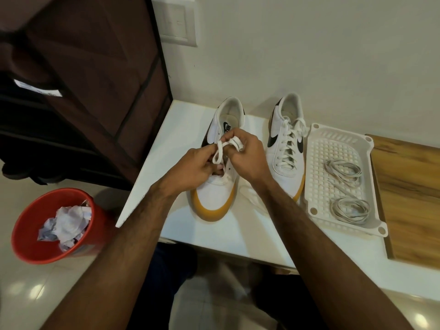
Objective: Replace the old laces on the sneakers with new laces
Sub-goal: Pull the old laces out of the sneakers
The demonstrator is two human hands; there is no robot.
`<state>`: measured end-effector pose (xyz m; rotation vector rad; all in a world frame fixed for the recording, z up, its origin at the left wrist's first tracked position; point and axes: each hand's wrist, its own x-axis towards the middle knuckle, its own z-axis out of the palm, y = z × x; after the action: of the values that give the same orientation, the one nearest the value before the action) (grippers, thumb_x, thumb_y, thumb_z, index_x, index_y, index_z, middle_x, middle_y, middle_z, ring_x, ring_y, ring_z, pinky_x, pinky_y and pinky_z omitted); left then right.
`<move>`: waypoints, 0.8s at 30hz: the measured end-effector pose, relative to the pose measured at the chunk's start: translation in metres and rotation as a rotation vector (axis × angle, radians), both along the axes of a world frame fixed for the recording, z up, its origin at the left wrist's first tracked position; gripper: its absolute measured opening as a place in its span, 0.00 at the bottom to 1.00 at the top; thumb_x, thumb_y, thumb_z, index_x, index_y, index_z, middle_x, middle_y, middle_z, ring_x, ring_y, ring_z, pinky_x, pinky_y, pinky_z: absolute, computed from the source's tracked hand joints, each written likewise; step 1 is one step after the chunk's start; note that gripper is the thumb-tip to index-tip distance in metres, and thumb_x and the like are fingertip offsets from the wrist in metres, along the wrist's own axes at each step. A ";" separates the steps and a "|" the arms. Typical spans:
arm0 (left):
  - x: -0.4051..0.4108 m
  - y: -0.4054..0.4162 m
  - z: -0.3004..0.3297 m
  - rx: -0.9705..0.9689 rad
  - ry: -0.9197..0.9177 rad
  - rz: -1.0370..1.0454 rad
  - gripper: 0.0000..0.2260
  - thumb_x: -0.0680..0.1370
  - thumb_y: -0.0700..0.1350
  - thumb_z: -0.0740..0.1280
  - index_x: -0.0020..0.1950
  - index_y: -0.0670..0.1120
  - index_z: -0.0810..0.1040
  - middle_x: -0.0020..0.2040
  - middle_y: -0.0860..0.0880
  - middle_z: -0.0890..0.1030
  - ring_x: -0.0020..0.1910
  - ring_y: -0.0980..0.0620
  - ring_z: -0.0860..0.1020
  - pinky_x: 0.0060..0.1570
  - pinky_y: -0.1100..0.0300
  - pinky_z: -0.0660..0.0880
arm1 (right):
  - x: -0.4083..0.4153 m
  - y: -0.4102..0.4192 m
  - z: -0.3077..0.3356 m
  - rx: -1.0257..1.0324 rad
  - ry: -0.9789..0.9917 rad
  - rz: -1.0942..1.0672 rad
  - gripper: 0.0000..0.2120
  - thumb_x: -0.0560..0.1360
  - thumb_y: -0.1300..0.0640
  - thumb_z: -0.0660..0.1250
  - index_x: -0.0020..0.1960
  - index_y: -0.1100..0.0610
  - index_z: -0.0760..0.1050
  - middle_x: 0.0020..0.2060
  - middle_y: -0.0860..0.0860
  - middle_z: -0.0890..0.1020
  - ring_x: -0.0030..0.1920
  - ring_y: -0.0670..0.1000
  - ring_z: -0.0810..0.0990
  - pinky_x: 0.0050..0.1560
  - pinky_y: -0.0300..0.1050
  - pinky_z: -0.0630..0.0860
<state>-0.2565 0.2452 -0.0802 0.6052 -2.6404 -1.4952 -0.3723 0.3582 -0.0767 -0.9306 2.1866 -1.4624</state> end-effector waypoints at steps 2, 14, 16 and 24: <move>-0.001 0.002 -0.003 -0.074 0.004 0.016 0.11 0.79 0.40 0.69 0.61 0.49 0.77 0.49 0.51 0.84 0.47 0.57 0.82 0.47 0.64 0.78 | -0.002 0.003 0.001 0.003 -0.021 0.010 0.06 0.73 0.65 0.68 0.45 0.56 0.81 0.38 0.49 0.84 0.40 0.47 0.81 0.42 0.43 0.79; -0.004 0.004 -0.011 -0.129 0.019 0.054 0.12 0.73 0.39 0.74 0.55 0.48 0.80 0.47 0.51 0.84 0.45 0.51 0.82 0.48 0.52 0.81 | -0.004 0.069 0.015 0.430 0.113 0.271 0.08 0.73 0.47 0.76 0.49 0.47 0.80 0.44 0.44 0.83 0.43 0.43 0.79 0.43 0.41 0.74; -0.004 0.005 -0.012 -0.132 0.014 0.063 0.12 0.73 0.40 0.75 0.56 0.47 0.80 0.46 0.51 0.84 0.44 0.52 0.81 0.44 0.56 0.79 | -0.002 0.067 0.012 0.390 0.141 0.235 0.07 0.74 0.47 0.76 0.48 0.48 0.81 0.41 0.43 0.83 0.41 0.42 0.79 0.42 0.39 0.74; -0.005 0.003 -0.014 -0.157 0.023 0.059 0.10 0.74 0.40 0.73 0.53 0.46 0.78 0.41 0.51 0.83 0.39 0.53 0.81 0.42 0.58 0.78 | 0.009 0.060 -0.003 0.385 0.245 0.166 0.05 0.76 0.48 0.73 0.47 0.49 0.82 0.39 0.45 0.84 0.40 0.46 0.80 0.44 0.50 0.79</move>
<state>-0.2615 0.2479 -0.0944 0.6418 -2.6646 -1.2574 -0.3634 0.4185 -0.0800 -1.1624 2.3767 -0.8455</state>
